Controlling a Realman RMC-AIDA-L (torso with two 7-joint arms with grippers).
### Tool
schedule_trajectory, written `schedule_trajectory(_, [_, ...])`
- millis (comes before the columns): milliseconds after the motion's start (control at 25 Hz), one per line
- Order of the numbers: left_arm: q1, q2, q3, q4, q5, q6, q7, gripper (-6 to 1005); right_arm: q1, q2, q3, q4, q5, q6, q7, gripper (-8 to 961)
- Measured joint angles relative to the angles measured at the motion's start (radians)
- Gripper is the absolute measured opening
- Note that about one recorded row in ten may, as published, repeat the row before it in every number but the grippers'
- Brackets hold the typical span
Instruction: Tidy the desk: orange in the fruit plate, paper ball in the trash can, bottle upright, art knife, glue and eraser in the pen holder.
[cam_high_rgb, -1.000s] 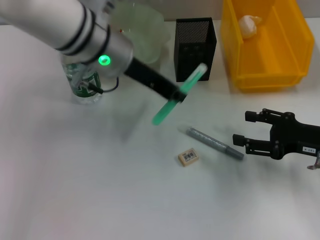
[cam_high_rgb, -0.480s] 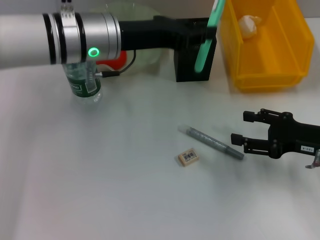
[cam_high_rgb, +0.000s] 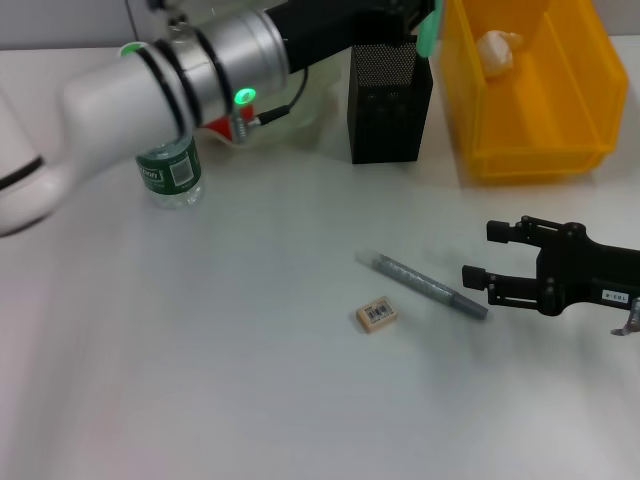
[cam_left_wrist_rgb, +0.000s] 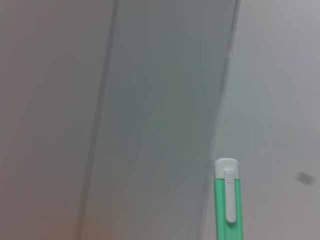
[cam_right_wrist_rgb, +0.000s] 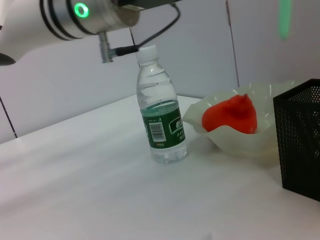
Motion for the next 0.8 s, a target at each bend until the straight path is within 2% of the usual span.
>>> schedule_trajectory(120, [-0.022,0.0,0.116,-0.005,-0.215,-0.102,0.139,191,0.001,0.001,0.0,0.0,0.0,0.0,0.0,781])
schedule_trajectory(280, [-0.037,0.0,0.214,-0.008,-0.448,-0.177,0.319,192,0.005,0.002,0.0,0.0,-0.001,0.0,0.0,780])
schedule_trajectory(480, [-0.041,0.0,0.231,-0.022,-0.543,-0.201,0.384,192,0.01,0.003,0.0,0.0,0.001,0.0,0.0,780])
schedule_trajectory(800, [-0.058,0.0,0.251,-0.059,-0.573,-0.193,0.392,192,0.019,0.005,0.0,0.0,0.001,0.0,0.0,778])
